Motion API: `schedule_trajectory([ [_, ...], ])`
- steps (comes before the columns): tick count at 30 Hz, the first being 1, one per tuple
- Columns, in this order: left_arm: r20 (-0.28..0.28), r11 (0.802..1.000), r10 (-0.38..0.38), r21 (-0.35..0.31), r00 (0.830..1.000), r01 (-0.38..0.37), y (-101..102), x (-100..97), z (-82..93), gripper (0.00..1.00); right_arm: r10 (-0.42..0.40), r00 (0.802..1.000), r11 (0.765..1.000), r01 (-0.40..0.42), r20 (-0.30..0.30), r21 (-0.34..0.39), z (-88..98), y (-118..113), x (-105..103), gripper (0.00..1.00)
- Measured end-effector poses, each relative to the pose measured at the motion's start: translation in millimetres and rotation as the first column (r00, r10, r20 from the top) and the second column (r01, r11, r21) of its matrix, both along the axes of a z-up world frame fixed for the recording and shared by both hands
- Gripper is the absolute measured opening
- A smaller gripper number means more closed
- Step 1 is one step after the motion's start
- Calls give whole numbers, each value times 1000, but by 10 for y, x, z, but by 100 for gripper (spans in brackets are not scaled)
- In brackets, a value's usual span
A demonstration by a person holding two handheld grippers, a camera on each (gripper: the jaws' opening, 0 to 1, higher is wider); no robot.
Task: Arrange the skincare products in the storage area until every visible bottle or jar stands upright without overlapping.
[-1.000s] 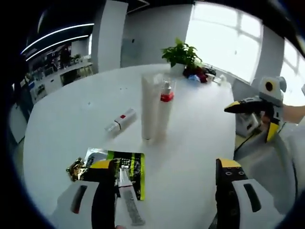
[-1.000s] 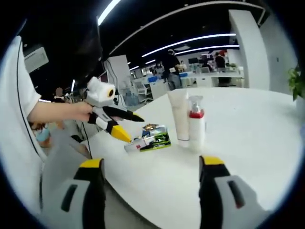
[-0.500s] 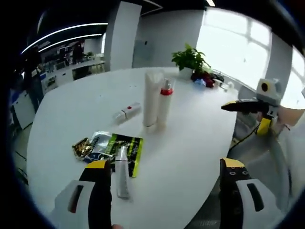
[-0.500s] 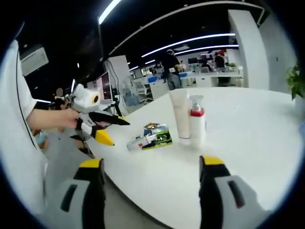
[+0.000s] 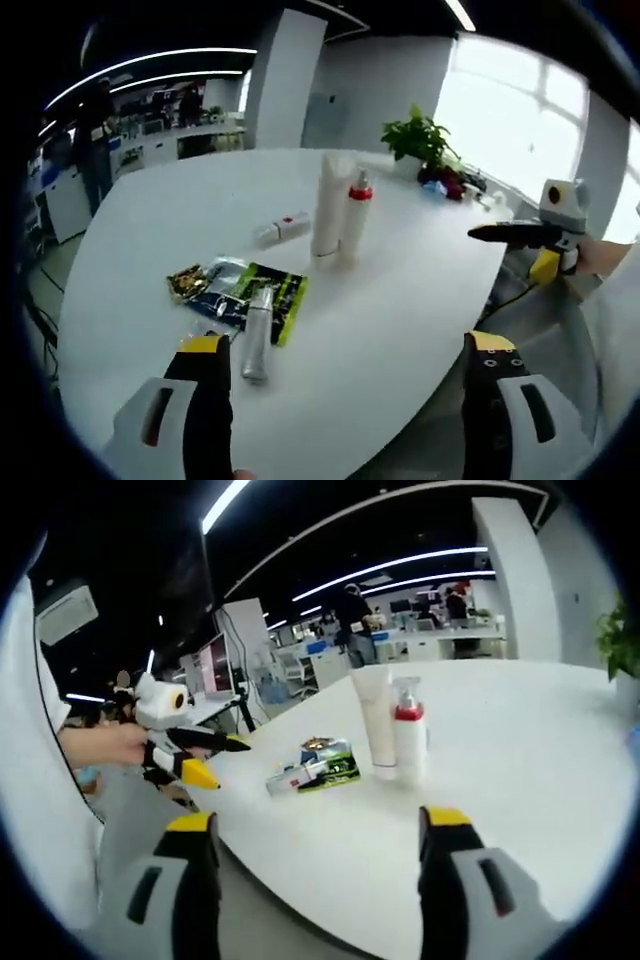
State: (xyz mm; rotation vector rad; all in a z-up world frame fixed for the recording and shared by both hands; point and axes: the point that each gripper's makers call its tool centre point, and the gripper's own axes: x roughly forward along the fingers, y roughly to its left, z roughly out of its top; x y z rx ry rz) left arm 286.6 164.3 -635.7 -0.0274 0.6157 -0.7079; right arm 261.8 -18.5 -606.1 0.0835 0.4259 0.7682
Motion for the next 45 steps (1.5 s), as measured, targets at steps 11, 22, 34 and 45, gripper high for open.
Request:
schedule_trajectory([
  [11, -7, 998, 55, -10, 998, -55, 110, -162, -59, 95, -7, 1000, 1000, 7, -15, 0, -42, -28, 7, 82],
  [22, 3, 998, 68, 1, 998, -68, 141, -187, -90, 94, 3, 1000, 1000, -3, -3, -24, 22, -41, 123, 82],
  [34, 24, 998, 66, 8, 998, -66, 139, -178, -82, 93, 17, 997, 990, -5, 81, -143, 326, -299, 618, 81],
  [45, 16, 996, 91, -5, 996, -91, 181, -155, -88, 93, 25, 987, 984, 4, 158, -178, 711, -473, 1115, 81],
])
